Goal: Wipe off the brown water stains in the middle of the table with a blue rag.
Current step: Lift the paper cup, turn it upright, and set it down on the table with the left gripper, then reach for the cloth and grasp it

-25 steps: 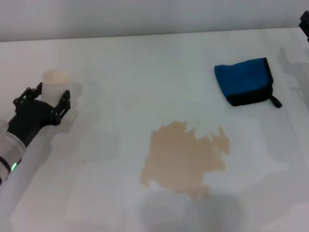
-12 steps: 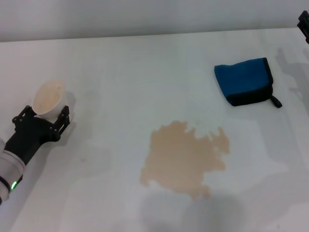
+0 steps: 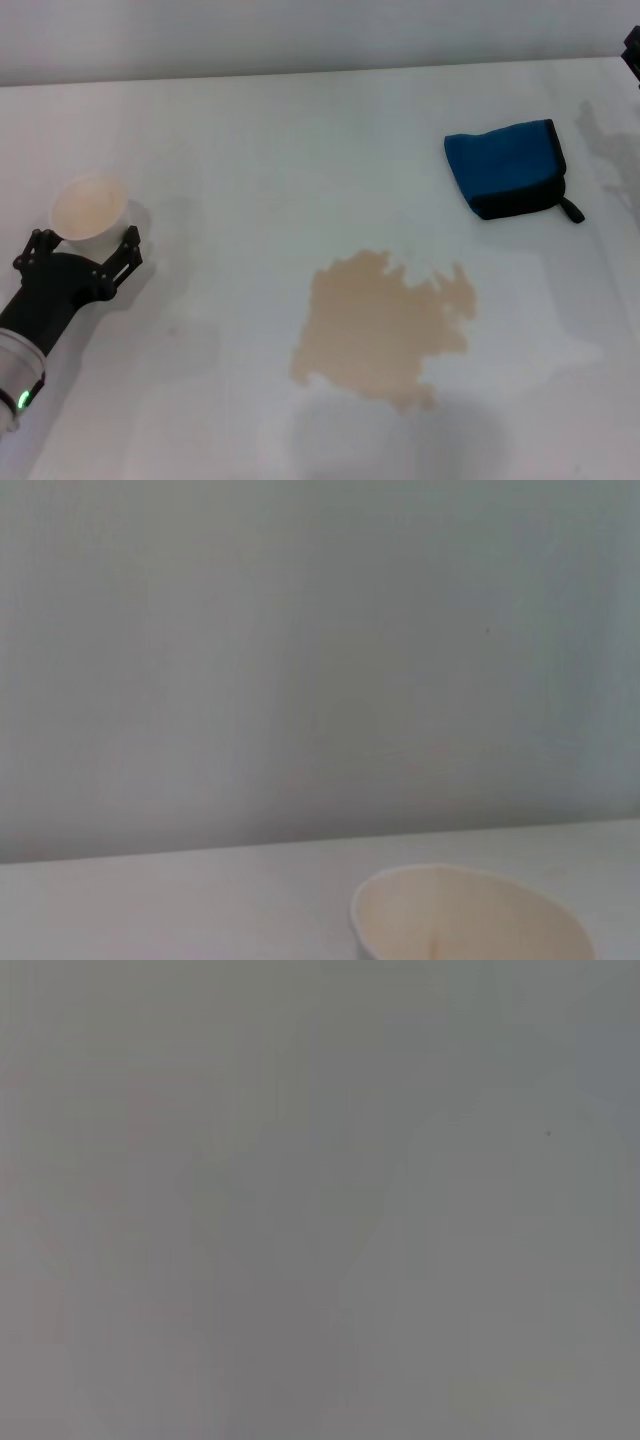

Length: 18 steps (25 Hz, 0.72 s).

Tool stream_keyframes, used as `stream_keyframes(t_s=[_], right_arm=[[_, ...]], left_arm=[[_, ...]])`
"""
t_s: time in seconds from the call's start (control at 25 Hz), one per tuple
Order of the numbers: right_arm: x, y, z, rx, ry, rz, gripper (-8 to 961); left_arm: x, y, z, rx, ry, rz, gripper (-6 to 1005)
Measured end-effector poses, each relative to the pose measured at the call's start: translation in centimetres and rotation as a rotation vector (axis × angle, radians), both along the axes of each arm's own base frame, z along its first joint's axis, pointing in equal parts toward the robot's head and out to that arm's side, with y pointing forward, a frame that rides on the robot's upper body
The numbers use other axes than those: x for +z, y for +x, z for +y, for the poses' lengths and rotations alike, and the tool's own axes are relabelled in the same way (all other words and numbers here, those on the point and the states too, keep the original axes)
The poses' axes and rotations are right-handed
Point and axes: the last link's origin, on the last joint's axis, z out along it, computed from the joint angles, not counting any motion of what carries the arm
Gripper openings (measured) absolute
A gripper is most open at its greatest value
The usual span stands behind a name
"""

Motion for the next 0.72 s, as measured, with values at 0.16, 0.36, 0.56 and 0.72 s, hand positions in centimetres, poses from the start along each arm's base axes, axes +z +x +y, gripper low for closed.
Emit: stream_keyframes(t_s=[0.16,0.36,0.56,0.72], right_arm=[[0.0,0.0,0.0,-0.001,0.001,-0.001,838],[0.1,0.0,0.0,0.001,0.001,-0.003,838],[0.1,0.0,0.0,0.000,0.001,-0.003,838],[0.2,0.1,-0.1,0.003,0.004,-0.004,837]], left_arm=[[0.0,-0.2,-0.6,0.009,0.004,-0.013,859],[-0.1,-0.6,-1.3,0.023,0.008,-0.023,893],[-0.1,-0.7,-2.0,0.036,0.024,-0.051,892],[0.1,-0.8,-2.8,0.035,0.045,-0.069,892]])
